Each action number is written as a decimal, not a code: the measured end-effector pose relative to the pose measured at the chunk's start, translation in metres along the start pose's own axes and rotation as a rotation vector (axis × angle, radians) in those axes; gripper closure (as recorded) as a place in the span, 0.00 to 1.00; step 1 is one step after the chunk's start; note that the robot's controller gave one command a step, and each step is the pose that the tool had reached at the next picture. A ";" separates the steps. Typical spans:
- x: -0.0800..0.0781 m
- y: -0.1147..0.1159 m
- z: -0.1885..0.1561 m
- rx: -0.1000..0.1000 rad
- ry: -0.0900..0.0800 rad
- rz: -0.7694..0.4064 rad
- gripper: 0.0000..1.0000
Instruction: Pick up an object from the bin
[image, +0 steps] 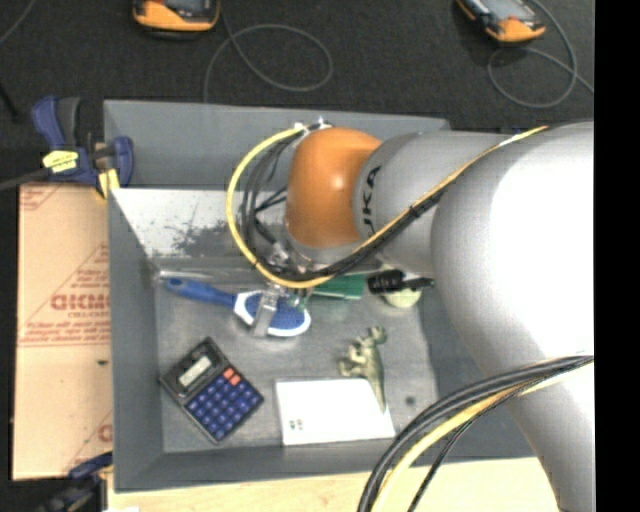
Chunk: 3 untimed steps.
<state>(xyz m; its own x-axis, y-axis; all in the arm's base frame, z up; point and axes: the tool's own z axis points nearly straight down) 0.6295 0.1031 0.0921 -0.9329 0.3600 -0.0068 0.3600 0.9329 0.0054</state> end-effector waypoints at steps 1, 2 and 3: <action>-0.004 -0.002 0.015 -0.001 -0.006 -0.013 1.00; -0.005 -0.002 0.015 -0.001 -0.006 -0.012 1.00; -0.005 -0.002 0.014 -0.001 -0.004 -0.012 1.00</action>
Offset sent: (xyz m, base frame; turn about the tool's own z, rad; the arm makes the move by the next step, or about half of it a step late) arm 0.0000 0.0000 0.0000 0.0000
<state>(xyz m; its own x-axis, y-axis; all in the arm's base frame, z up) 0.6332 0.0996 0.0782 -0.9370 0.3491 -0.0113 0.3490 0.9371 0.0062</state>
